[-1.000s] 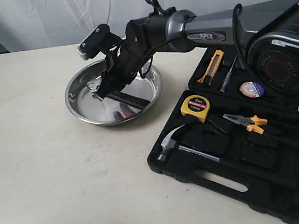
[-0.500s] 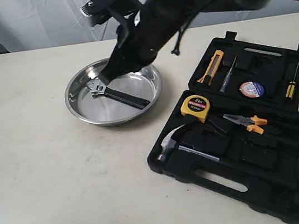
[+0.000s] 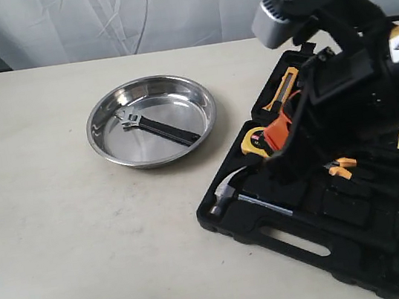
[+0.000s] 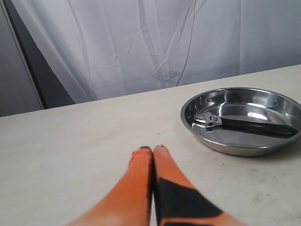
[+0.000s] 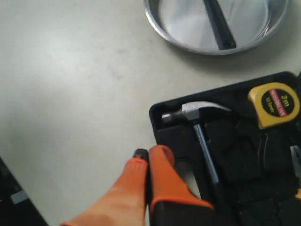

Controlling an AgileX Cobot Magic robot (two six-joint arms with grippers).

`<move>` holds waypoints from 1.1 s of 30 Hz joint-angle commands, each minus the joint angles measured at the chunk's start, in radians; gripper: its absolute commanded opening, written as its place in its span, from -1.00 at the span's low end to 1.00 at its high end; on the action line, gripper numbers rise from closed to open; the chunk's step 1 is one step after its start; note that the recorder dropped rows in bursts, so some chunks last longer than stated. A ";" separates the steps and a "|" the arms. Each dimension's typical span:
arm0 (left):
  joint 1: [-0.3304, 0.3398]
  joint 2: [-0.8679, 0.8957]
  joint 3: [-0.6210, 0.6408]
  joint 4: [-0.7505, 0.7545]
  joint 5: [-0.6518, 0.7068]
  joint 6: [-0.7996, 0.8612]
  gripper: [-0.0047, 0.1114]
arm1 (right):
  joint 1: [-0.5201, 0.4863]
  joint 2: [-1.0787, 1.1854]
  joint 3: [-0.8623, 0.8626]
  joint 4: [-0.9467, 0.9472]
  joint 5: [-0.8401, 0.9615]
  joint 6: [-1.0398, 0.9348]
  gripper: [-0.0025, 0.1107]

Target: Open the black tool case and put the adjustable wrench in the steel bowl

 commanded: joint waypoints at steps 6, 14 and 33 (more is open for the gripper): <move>-0.004 0.004 -0.002 -0.004 -0.005 -0.005 -0.91 | -0.003 -0.192 0.012 -0.038 0.022 -0.024 -0.97; -0.004 0.004 -0.002 -0.004 -0.005 -0.005 -0.91 | -0.167 -0.687 0.495 -0.115 -0.483 -0.024 -0.97; -0.004 0.004 -0.002 -0.004 -0.005 -0.005 -0.91 | -0.580 -1.108 0.862 0.024 -0.672 -0.020 -0.97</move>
